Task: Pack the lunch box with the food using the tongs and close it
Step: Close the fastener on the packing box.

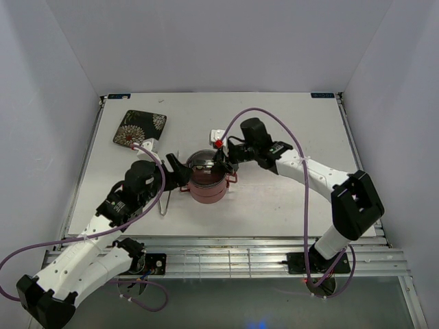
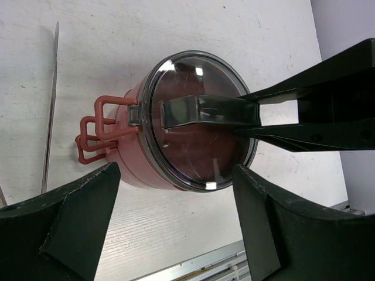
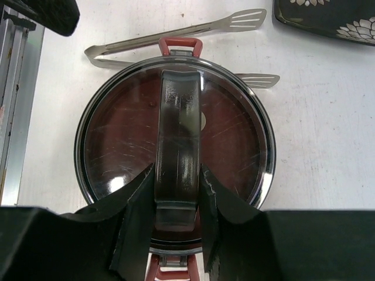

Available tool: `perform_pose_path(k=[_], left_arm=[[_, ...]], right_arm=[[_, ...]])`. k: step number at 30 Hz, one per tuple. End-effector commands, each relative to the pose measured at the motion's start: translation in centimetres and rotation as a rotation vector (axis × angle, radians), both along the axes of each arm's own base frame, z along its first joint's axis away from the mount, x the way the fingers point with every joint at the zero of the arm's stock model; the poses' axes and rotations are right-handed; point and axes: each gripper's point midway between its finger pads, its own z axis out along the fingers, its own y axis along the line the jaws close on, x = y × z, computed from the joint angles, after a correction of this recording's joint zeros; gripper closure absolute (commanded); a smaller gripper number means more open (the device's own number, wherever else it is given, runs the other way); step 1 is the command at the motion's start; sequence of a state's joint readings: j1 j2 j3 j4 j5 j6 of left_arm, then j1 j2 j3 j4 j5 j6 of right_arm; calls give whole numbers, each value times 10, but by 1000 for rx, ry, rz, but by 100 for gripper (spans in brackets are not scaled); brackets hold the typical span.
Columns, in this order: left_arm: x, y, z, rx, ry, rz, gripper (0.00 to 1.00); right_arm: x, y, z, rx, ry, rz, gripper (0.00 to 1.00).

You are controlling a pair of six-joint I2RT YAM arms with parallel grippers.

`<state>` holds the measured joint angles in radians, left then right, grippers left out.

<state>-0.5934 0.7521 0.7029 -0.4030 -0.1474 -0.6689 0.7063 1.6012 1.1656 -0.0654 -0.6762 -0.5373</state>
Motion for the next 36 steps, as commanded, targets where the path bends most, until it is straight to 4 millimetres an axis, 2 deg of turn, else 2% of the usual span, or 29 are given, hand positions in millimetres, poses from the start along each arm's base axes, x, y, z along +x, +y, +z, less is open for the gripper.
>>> perform_pose_path(k=[1, 13, 23, 29, 34, 36], left_arm=[[5, -1, 23, -16, -57, 4, 12], [6, -2, 24, -15, -57, 4, 12], [5, -2, 27, -18, -62, -1, 12], [6, -3, 28, -17, -63, 0, 12], [7, -3, 26, -15, -57, 0, 12], [8, -4, 26, -17, -59, -1, 12]], right_arm=[[-2, 4, 5, -2, -11, 52, 64], [-3, 3, -2, -24, -1, 63, 66], [-2, 3, 3, -24, -32, 87, 65], [-3, 3, 0, -39, -14, 106, 64], [-5, 3, -5, -50, 11, 107, 60], [-2, 3, -5, -55, 16, 93, 54]])
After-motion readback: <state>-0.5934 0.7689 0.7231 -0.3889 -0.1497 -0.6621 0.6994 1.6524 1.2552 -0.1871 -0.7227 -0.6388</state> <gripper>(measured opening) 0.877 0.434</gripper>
